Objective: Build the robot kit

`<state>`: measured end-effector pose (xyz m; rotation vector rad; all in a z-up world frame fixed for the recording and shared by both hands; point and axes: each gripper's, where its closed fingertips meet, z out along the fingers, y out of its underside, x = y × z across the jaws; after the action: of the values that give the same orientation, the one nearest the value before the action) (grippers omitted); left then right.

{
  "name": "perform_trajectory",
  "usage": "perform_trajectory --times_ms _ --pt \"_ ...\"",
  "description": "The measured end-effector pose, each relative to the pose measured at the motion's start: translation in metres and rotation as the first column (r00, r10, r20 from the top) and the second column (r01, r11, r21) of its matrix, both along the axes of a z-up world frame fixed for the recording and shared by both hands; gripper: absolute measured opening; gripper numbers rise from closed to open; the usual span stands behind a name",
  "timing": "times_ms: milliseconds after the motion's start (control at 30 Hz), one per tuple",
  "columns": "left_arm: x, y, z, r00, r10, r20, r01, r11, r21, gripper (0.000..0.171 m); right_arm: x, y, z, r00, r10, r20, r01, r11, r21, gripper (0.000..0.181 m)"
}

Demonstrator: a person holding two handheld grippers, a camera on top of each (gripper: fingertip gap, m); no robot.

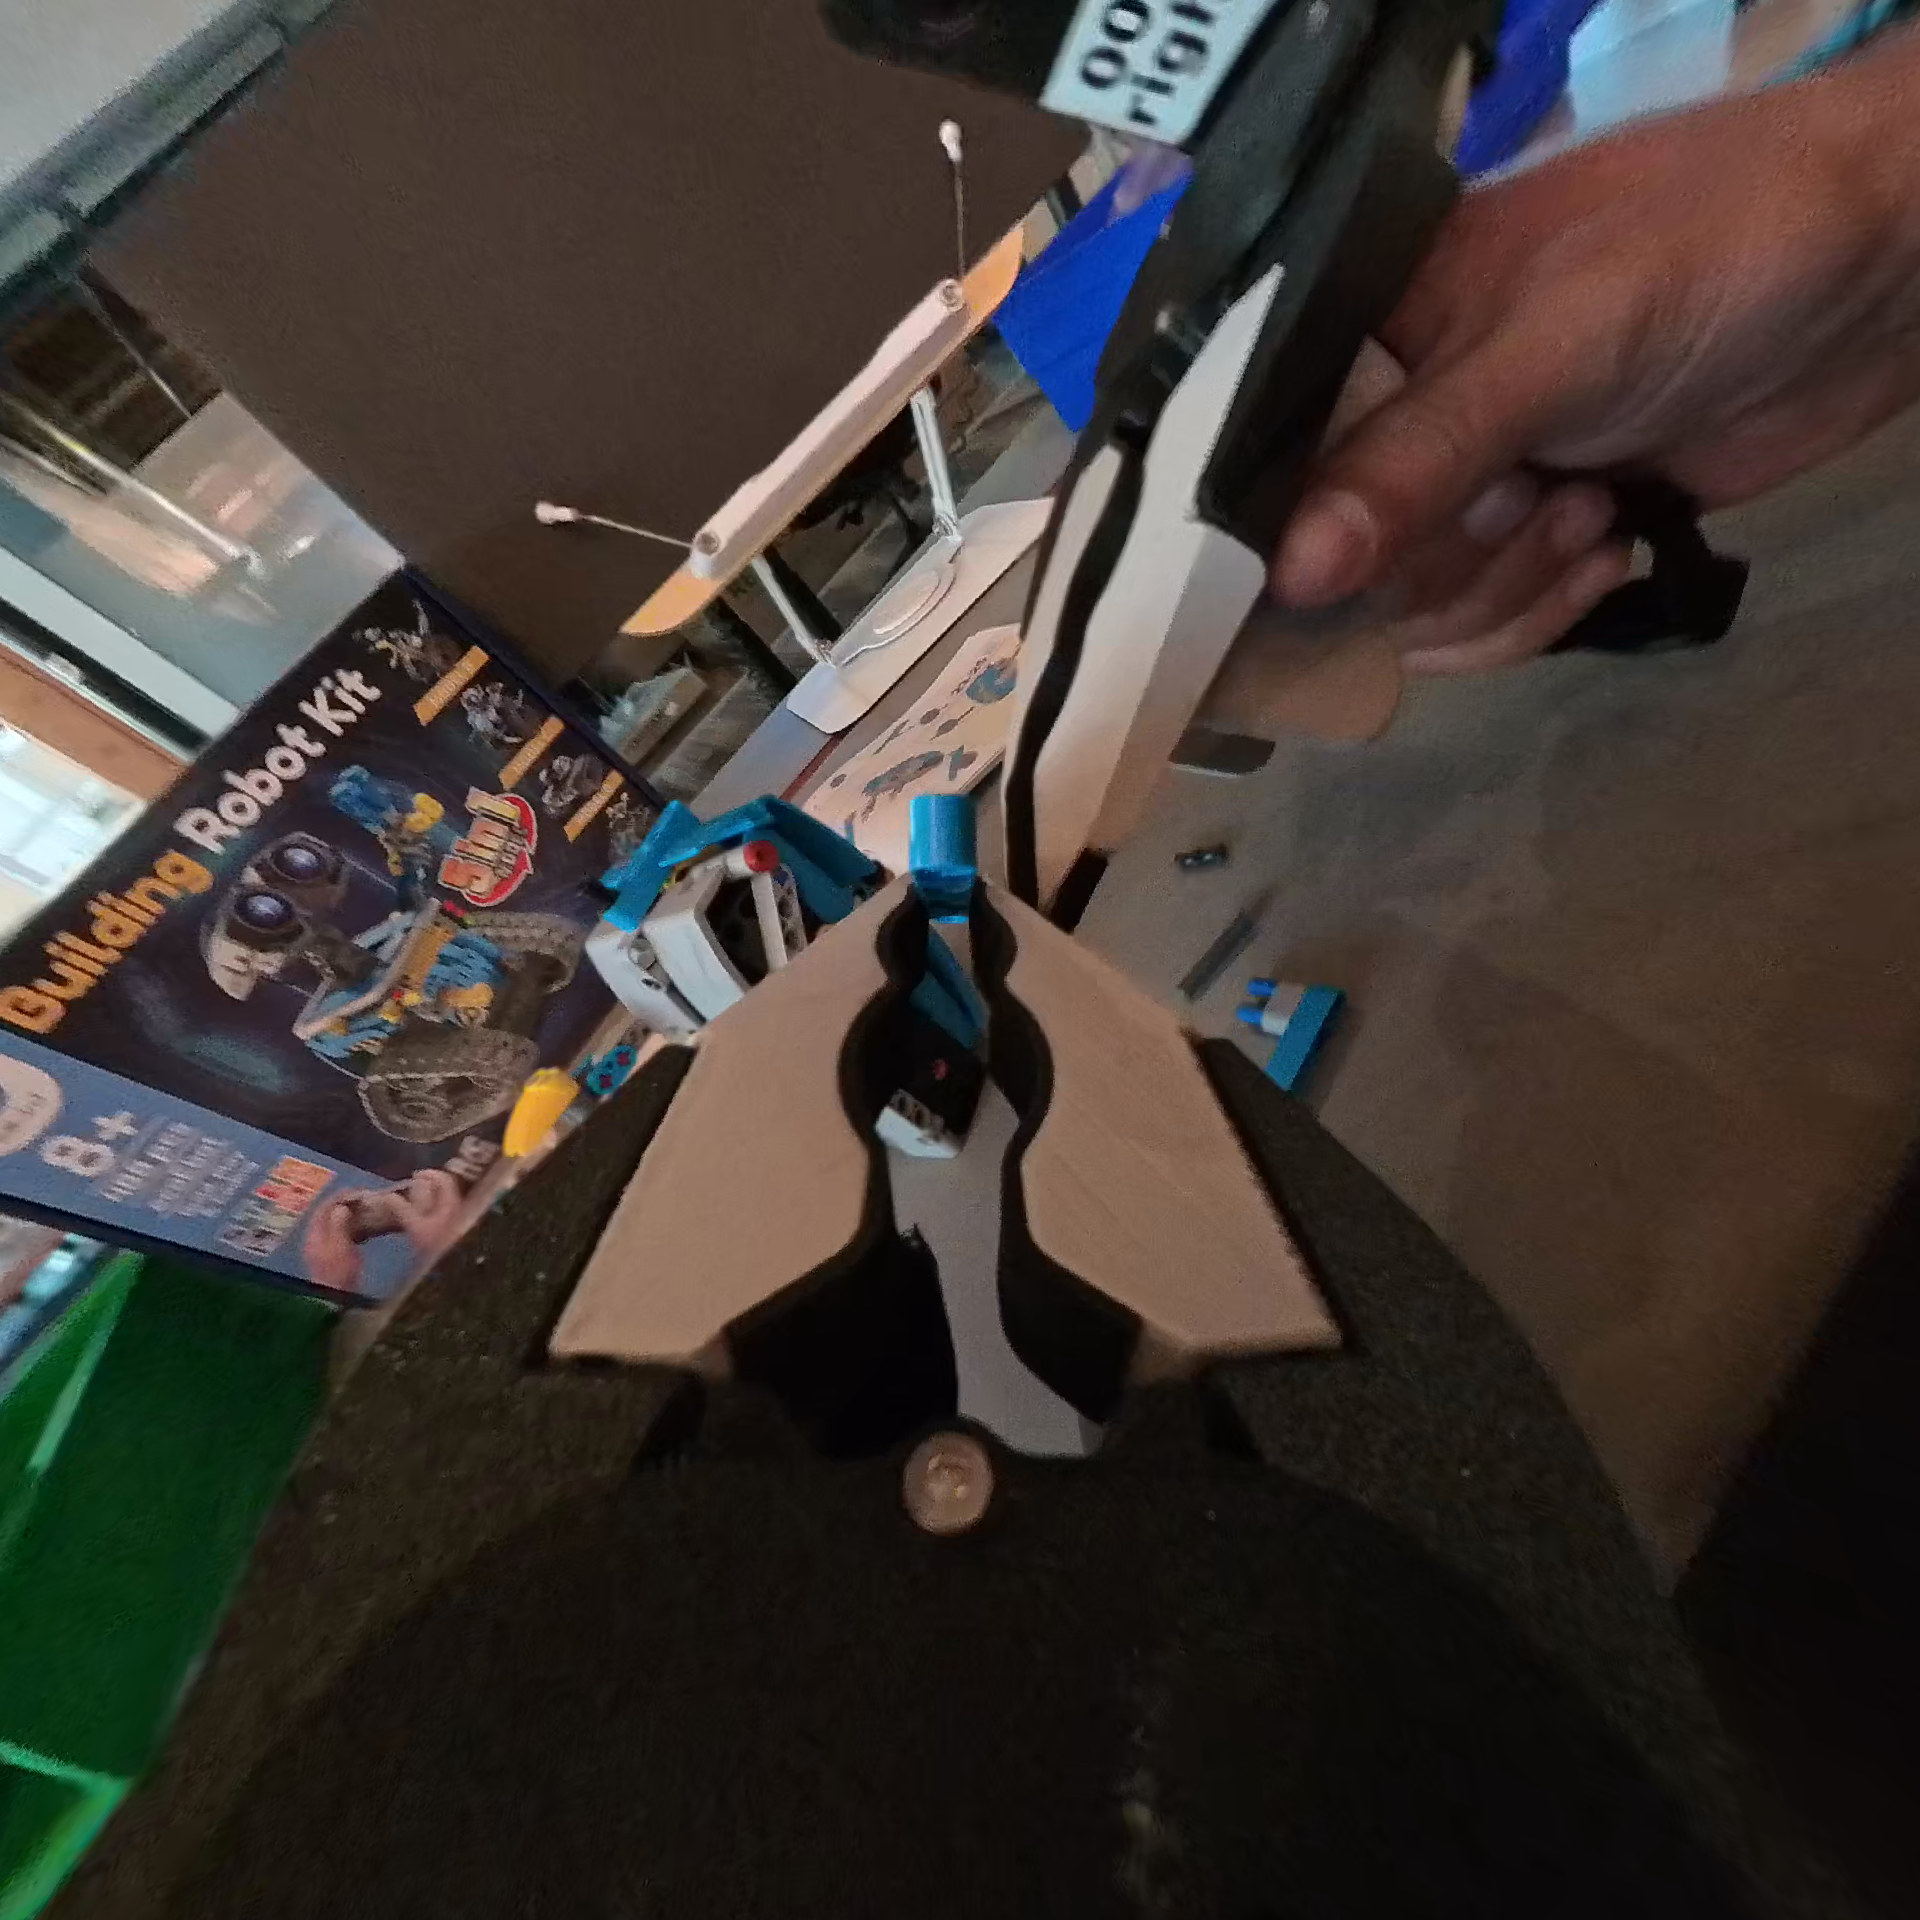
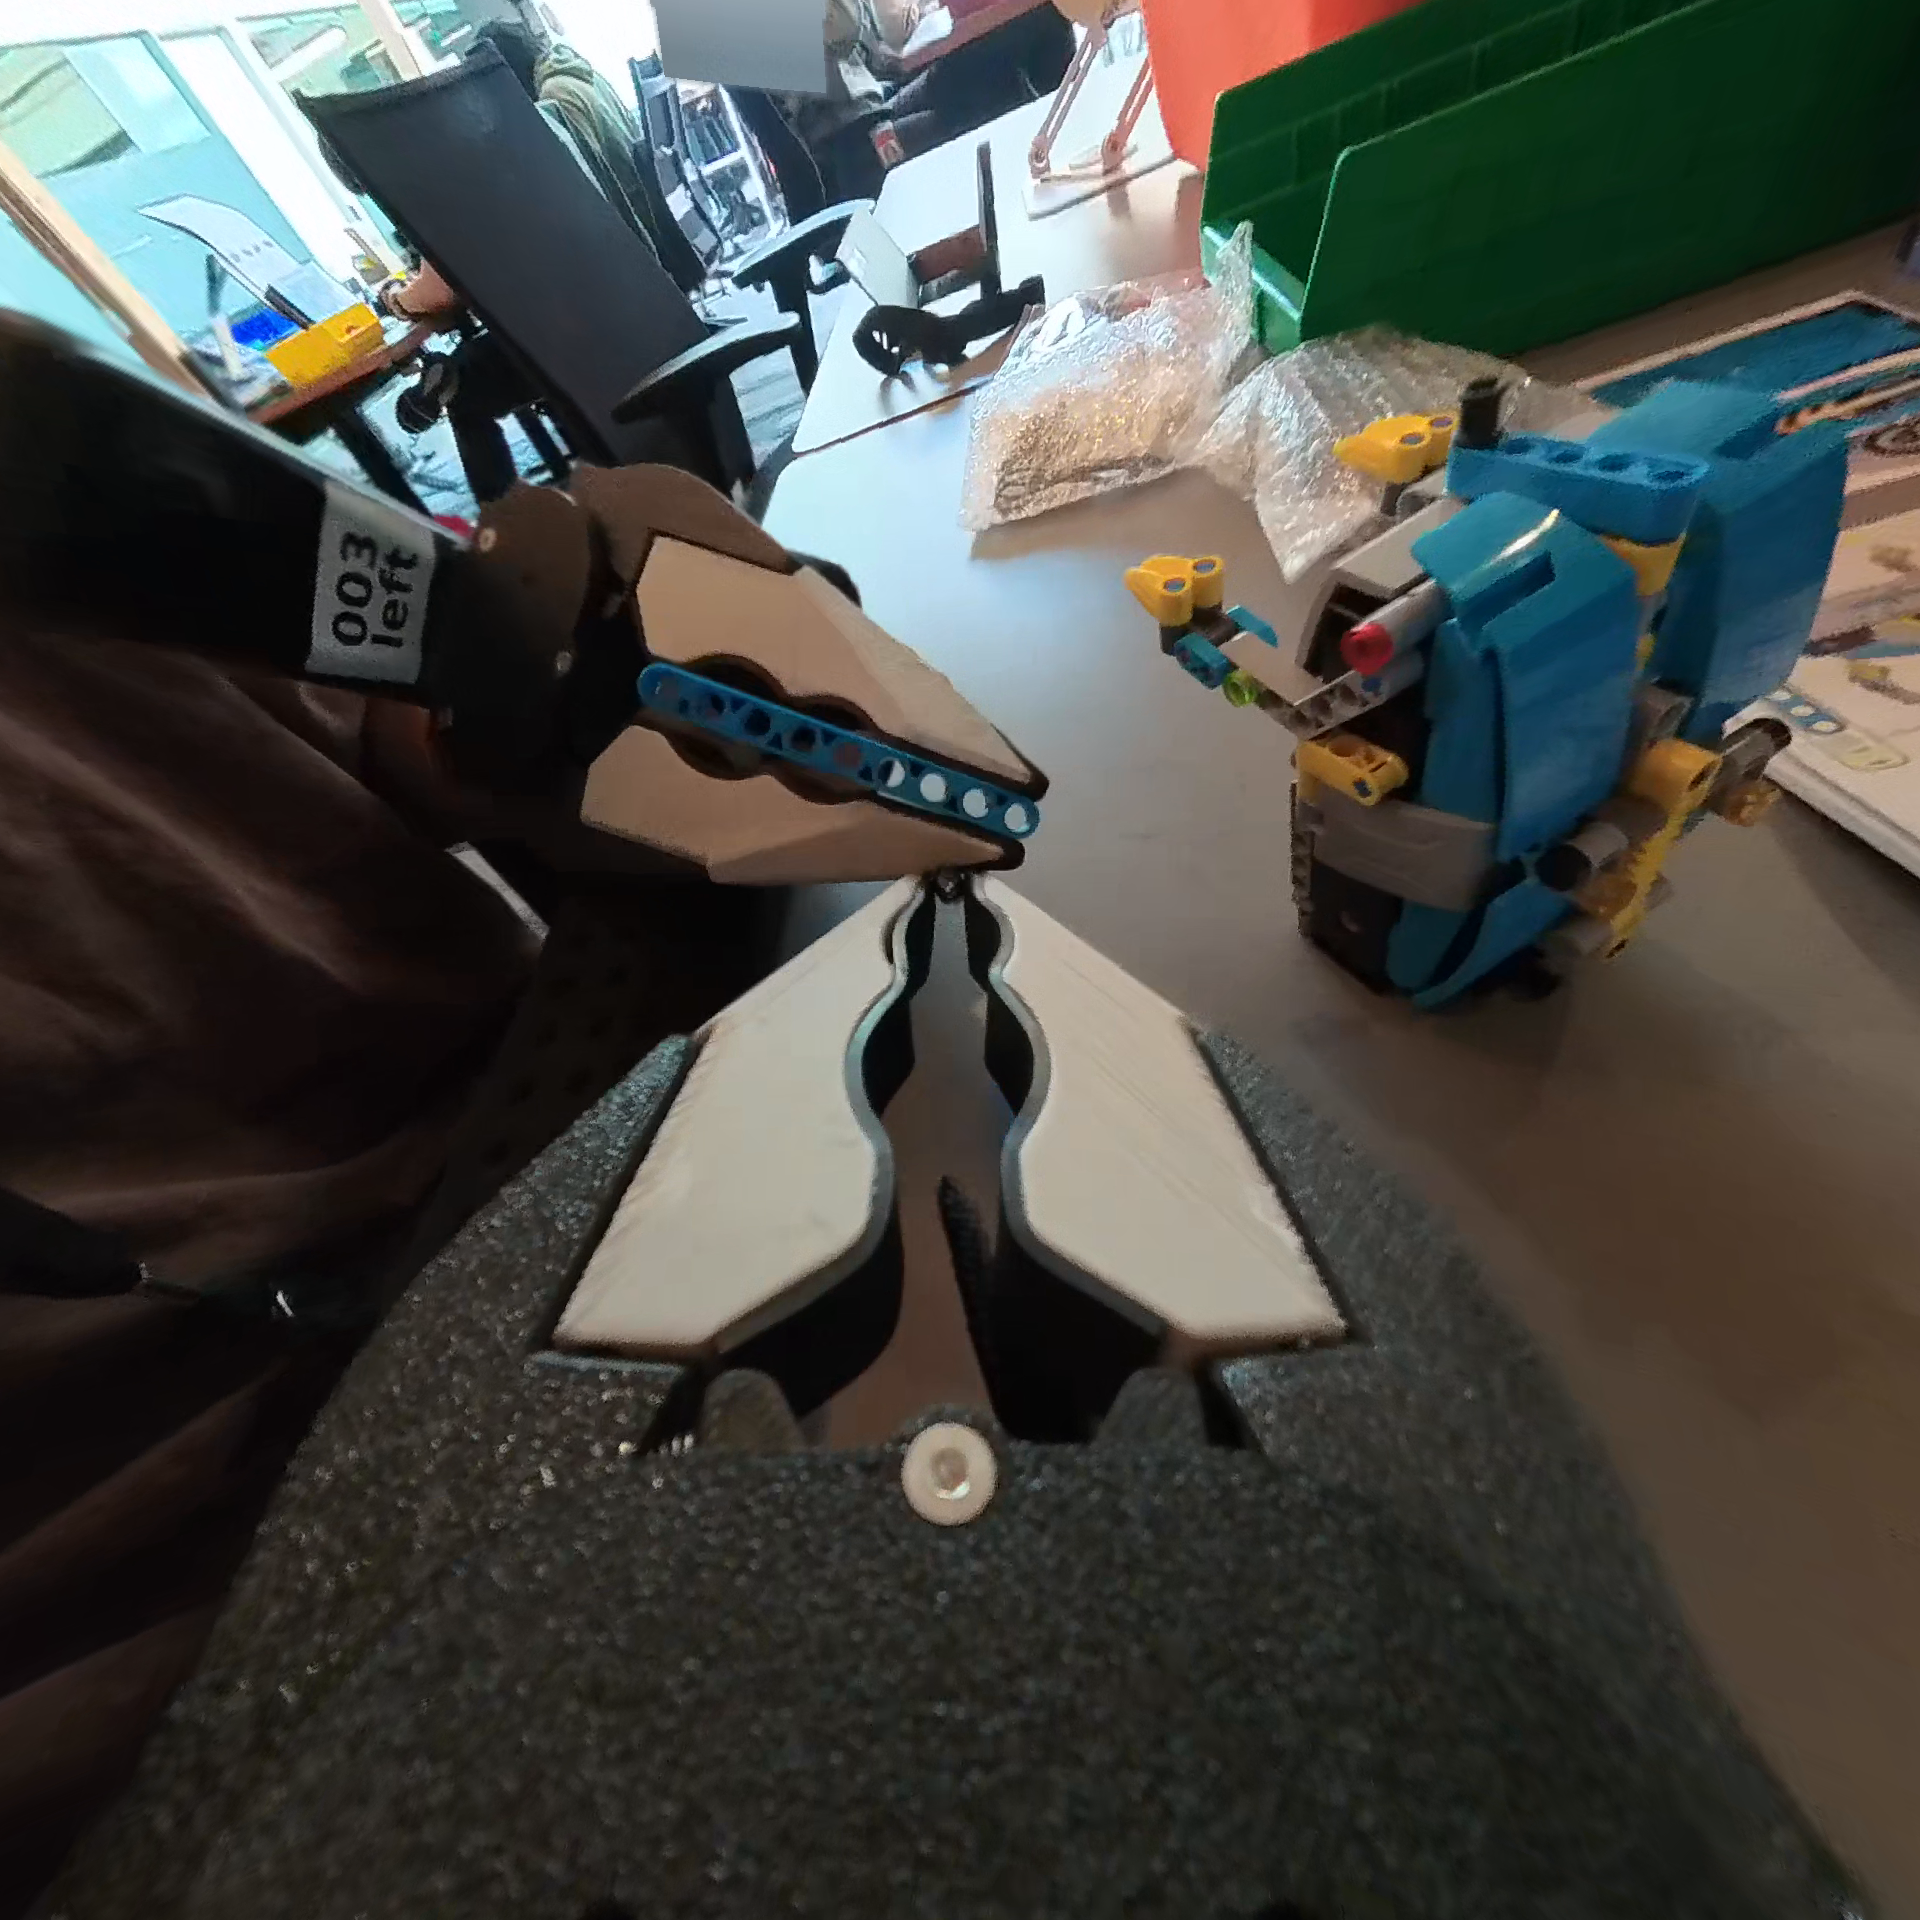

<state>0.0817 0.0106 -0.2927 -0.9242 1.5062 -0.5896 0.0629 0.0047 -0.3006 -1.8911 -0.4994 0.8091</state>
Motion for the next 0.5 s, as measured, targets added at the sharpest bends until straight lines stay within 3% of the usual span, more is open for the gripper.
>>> perform_trajectory --times_ms 100,233,333,367,433,500 --pt "0.001 -0.003 -0.010 0.999 0.003 -0.050 0.005 0.985 0.171 0.006 0.000 -0.003 -0.010 0.998 0.020 0.060 -0.019 0.999 -0.028 0.005" --pt "0.002 -0.005 -0.025 0.992 0.025 -0.123 0.017 0.944 0.330 0.006 0.003 -0.004 -0.027 0.969 0.017 0.248 -0.014 1.000 -0.011 0.005" --pt "0.002 -0.005 -0.027 0.991 0.030 -0.129 0.022 0.924 0.383 0.006 0.004 -0.004 -0.032 0.948 0.012 0.318 -0.020 1.000 0.022 0.005" --pt "0.002 -0.005 -0.023 0.994 0.014 -0.109 0.024 0.940 0.339 0.006 0.004 -0.004 -0.029 0.953 0.015 0.303 -0.029 0.999 0.042 0.005" --pt "0.000 -0.003 -0.009 0.998 -0.031 -0.050 0.037 0.993 0.114 0.006 0.008 -0.005 -0.013 0.971 0.003 0.240 -0.028 0.995 0.098 0.005" --pt "-0.004 -0.004 0.009 0.993 -0.114 0.043 0.119 0.982 -0.144 0.006 0.012 -0.007 0.017 0.991 -0.018 0.130 -0.008 0.980 0.199 0.004"
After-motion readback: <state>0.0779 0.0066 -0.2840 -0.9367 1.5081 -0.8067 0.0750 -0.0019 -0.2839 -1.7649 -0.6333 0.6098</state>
